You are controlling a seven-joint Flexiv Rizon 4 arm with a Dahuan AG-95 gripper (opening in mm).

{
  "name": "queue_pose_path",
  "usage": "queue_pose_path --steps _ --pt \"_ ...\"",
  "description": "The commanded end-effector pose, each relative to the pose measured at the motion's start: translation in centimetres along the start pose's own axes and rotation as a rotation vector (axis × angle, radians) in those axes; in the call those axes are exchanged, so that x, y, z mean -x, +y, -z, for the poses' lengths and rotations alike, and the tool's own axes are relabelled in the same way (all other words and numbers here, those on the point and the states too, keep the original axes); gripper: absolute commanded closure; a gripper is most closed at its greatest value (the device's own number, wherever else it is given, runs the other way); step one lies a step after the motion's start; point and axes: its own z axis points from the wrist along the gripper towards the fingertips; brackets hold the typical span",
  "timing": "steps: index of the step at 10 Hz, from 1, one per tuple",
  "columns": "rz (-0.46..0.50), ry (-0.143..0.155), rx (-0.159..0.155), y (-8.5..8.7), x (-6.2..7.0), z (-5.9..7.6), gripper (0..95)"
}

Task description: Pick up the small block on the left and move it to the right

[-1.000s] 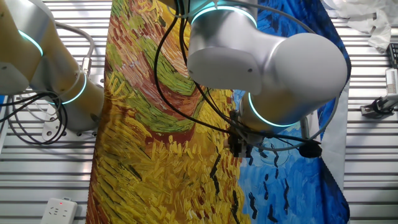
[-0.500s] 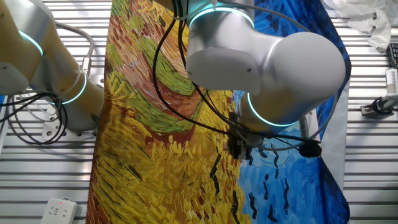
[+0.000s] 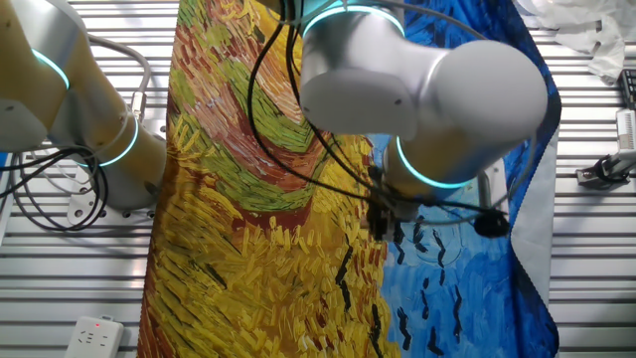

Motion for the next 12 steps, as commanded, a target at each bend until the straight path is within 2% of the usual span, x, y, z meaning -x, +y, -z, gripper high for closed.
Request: queue_pose_path --steps 1,5,8,12 --pt "-0.017 -0.004 -0.004 1.3 0.1 0.0 95.0" --pt "-0.058 -0.026 0.001 4.4 0.3 -0.6 95.0" --pt "-0.073 -0.041 0.003 5.8 0.3 -0.9 95.0" --pt "-0.071 -0.038 0.002 6.0 0.5 -0.8 95.0"
